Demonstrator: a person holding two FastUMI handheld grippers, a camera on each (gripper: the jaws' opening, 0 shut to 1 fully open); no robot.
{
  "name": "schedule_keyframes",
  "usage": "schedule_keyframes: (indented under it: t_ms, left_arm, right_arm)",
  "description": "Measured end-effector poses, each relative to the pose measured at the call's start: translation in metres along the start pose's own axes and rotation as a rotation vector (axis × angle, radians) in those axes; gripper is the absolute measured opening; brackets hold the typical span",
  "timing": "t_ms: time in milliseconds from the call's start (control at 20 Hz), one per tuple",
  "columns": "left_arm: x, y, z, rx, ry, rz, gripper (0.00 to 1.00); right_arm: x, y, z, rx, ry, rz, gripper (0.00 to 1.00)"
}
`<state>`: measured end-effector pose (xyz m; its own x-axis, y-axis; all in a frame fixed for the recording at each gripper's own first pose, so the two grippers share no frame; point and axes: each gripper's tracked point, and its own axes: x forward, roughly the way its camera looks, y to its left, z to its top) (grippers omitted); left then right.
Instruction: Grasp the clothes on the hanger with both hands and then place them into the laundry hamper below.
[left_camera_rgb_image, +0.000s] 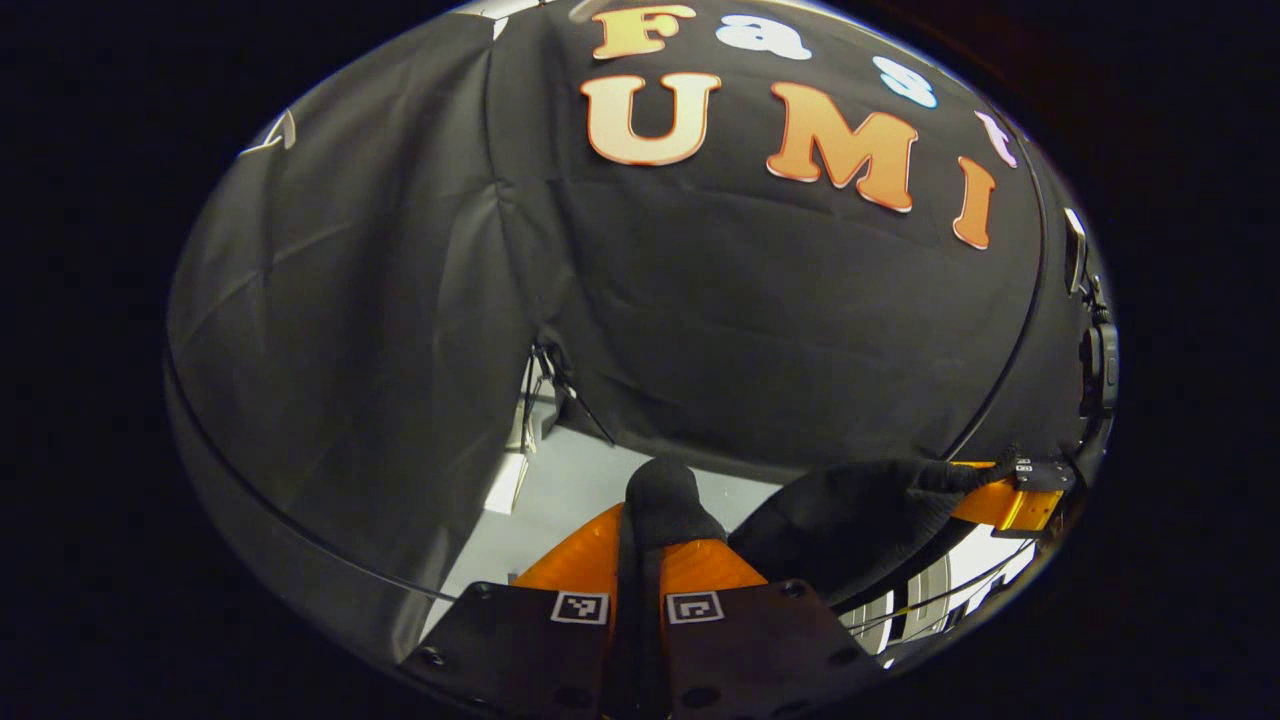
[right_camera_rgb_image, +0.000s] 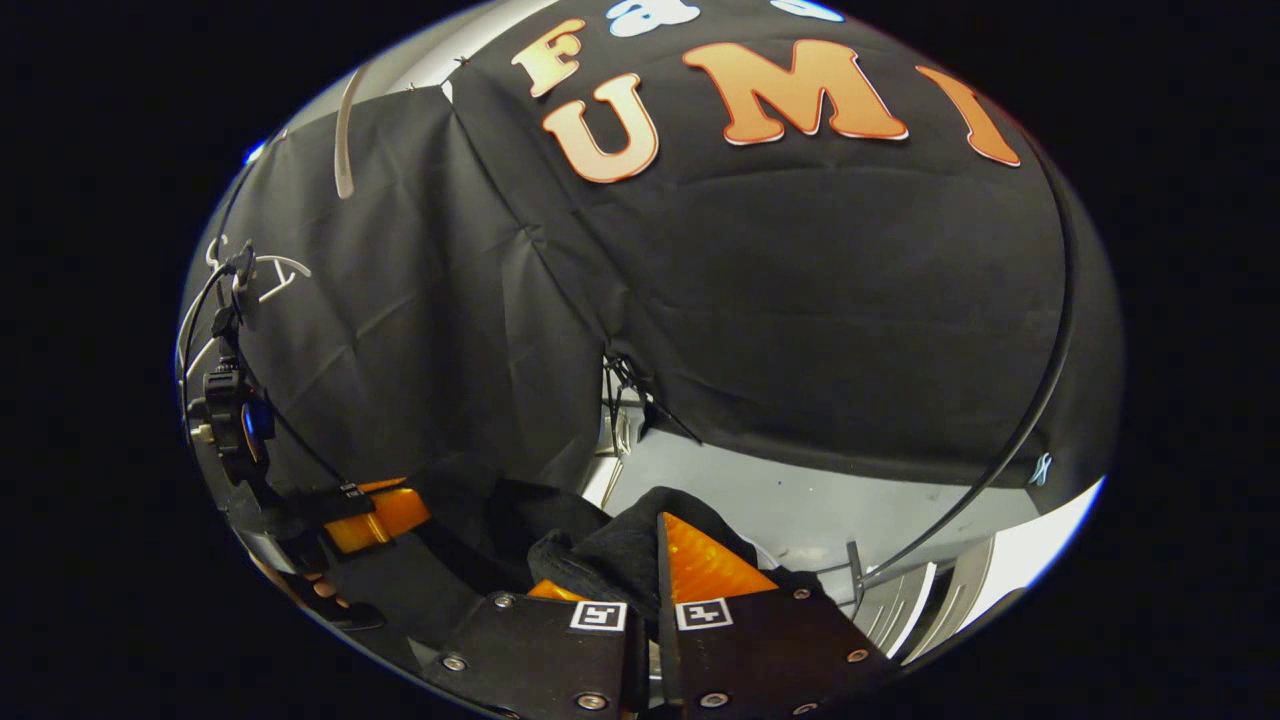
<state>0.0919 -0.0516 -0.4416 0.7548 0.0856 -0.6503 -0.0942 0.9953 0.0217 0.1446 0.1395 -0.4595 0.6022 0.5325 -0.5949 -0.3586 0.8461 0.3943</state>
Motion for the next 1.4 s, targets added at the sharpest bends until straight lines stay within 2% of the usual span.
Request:
schedule_keyframes:
  t_ms: [350, 500, 650, 700, 750, 800, 1000, 1100, 1150, 1200, 1250, 1300, 1400]
  left_arm:
    - [0.053, 0.011, -0.079, -0.009, 0.213, -0.024, 0.08]
    - [0.065, 0.018, -0.109, 0.027, 0.292, 0.001, 0.07]
    - [0.079, 0.027, -0.143, 0.014, 0.382, 0.01, 0.08]
    - [0.081, 0.029, -0.151, 0.011, 0.405, 0.013, 0.08]
    - [0.083, 0.031, -0.159, 0.013, 0.422, 0.013, 0.08]
    - [0.081, 0.033, -0.164, 0.017, 0.439, 0.011, 0.1]
    - [0.082, 0.04, -0.155, 0.037, 0.429, 0.014, 0.13]
    - [0.079, 0.047, -0.142, 0.049, 0.407, 0.011, 0.14]
    - [0.076, 0.048, -0.135, 0.045, 0.4, 0.006, 0.16]
    - [0.073, 0.047, -0.13, 0.04, 0.39, -0.002, 0.26]
    - [0.069, 0.048, -0.128, 0.033, 0.384, -0.006, 0.37]
    - [0.065, 0.048, -0.125, 0.027, 0.38, -0.012, 0.47]
    - [0.058, 0.056, -0.118, 0.036, 0.368, -0.008, 0.5]
  right_arm:
    - [0.044, -0.007, -0.064, -0.007, 0.141, -0.11, 0.06]
    - [0.058, -0.014, -0.09, -0.004, 0.208, -0.156, 0.07]
    - [0.066, -0.01, -0.103, 0.042, 0.258, -0.185, 0.1]
    - [0.069, -0.01, -0.105, 0.047, 0.264, -0.195, 0.1]
    - [0.069, -0.013, -0.107, 0.046, 0.273, -0.205, 0.0]
    - [0.069, -0.018, -0.11, 0.043, 0.283, -0.222, 0.1]
    - [0.065, -0.035, -0.128, 0.057, 0.311, -0.283, 0.12]
    - [0.061, -0.038, -0.129, 0.072, 0.309, -0.299, 0.18]
    - [0.055, -0.039, -0.128, 0.074, 0.306, -0.306, 0.12]
    - [0.052, -0.041, -0.128, 0.074, 0.301, -0.315, 0.26]
    - [0.048, -0.039, -0.125, 0.078, 0.294, -0.317, 0.3]
    - [0.044, -0.038, -0.122, 0.078, 0.286, -0.321, 0.29]
    - [0.033, -0.035, -0.115, 0.075, 0.274, -0.331, 0.62]
